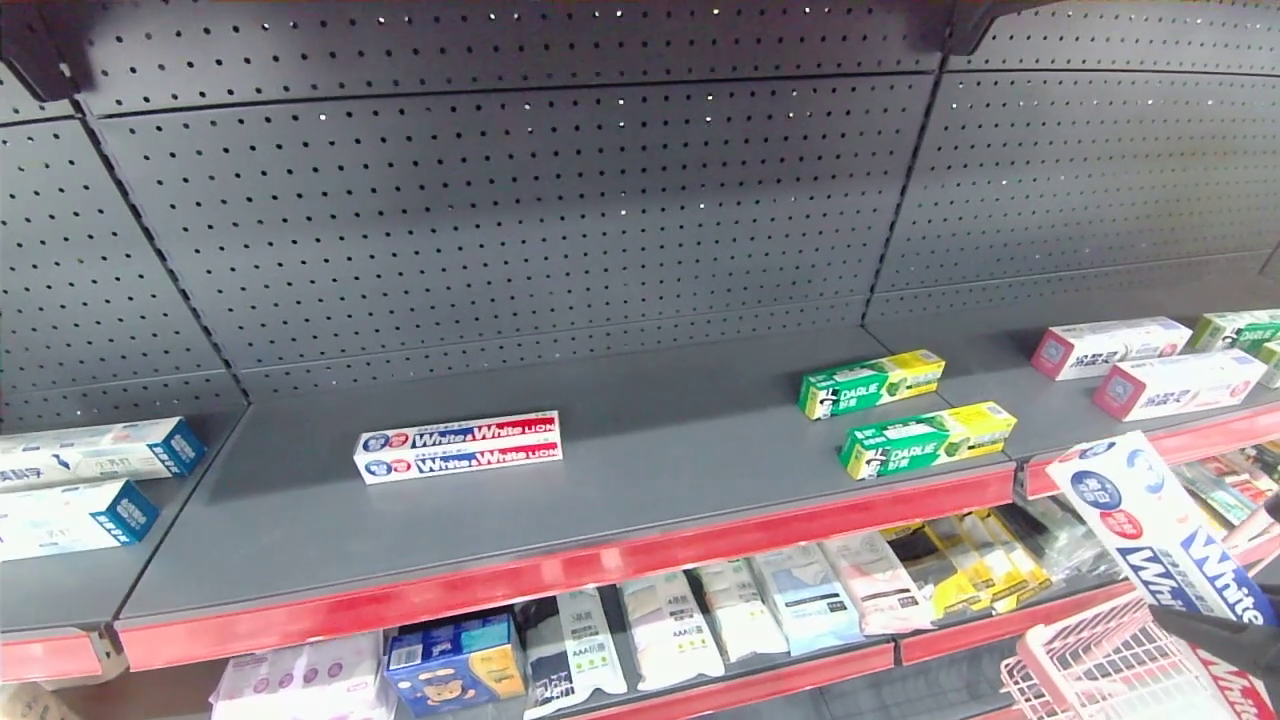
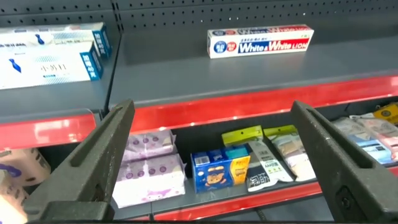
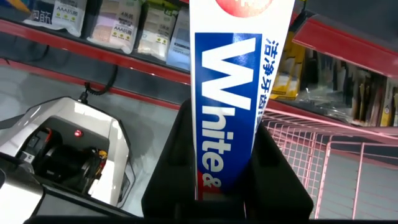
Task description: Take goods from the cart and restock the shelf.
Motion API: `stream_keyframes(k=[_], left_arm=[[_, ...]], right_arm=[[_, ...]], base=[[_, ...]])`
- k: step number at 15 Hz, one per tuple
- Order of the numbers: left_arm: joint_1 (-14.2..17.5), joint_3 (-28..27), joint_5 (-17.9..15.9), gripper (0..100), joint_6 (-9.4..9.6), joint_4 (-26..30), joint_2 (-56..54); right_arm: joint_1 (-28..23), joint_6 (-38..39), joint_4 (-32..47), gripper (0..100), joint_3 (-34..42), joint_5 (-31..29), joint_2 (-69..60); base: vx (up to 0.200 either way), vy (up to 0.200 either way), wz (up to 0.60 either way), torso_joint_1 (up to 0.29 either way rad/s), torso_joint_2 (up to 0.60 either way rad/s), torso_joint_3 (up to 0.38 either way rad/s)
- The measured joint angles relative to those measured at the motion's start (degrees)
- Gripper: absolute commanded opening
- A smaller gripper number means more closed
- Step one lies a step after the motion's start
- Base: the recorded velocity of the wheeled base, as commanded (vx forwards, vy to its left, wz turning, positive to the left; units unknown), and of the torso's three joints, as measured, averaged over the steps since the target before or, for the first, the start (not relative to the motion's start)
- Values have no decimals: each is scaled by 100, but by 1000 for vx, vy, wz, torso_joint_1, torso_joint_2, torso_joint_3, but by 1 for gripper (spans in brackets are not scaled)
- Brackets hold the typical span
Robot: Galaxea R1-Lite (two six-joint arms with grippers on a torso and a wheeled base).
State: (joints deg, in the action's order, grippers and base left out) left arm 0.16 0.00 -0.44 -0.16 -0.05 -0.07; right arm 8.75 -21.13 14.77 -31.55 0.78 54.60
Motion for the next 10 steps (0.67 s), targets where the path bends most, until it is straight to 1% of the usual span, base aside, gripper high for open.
stream_keyframes(k=[3, 4, 10], left_arm=[[0, 0, 0, 100, 0, -2, 0], [0, 0, 0, 100, 0, -5, 0], [0, 0, 0, 100, 2, -2, 0]], right_arm=[[0, -17, -6, 0, -1, -10, 0], [0, -17, -9, 0, 0, -7, -2], [-5, -143, -16, 0, -9, -113, -15]], base=[[0, 0, 0, 167, -349, -180], [0, 0, 0, 76, -144, -51], [0, 0, 0, 0, 0, 0]])
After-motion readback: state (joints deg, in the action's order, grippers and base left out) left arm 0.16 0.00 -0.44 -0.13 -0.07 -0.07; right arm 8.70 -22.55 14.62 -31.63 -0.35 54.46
